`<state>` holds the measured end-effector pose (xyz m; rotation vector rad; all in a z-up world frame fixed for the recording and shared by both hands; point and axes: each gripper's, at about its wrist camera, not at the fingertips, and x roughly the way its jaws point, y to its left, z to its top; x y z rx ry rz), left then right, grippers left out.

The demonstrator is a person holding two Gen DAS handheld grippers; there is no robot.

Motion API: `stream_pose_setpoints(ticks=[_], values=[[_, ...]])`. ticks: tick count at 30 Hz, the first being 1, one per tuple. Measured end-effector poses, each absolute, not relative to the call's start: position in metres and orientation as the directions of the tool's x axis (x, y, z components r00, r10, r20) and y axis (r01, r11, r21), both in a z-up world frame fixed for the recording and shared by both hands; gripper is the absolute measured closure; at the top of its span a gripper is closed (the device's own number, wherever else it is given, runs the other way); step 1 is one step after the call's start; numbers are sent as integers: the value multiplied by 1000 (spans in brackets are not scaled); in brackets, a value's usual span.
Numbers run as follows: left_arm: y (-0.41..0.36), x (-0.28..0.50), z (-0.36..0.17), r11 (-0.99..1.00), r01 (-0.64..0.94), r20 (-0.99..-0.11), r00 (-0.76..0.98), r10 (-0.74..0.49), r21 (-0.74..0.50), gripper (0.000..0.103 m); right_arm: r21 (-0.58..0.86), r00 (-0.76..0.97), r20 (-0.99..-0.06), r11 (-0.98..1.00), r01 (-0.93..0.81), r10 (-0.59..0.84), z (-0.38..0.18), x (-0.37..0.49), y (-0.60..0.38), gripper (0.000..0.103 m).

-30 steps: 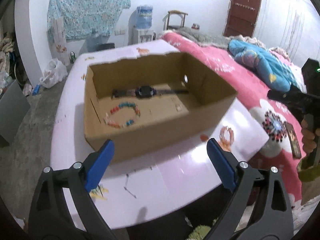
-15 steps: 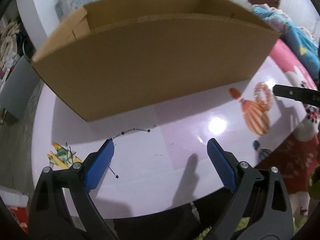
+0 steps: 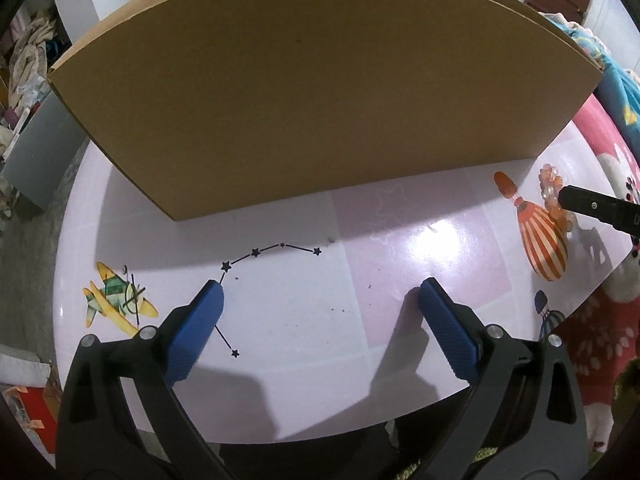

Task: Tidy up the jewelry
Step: 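Close the right gripper on the pink-orange bead bracelet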

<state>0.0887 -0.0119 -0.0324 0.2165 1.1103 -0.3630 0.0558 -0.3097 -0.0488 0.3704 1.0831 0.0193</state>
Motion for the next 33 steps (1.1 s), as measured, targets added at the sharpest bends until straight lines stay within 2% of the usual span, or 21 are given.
stream_pose_setpoints(ticks=[19,33], values=[[-13,83,-38,921,390,-895,409,-181,-8,8,392,421,-836,920,13,351,-51,61,-249,92],[-16,82,-43,922,386,-891,419,-177,-2,7,394,417,-837,919,13,353,-49,60,-257,91]])
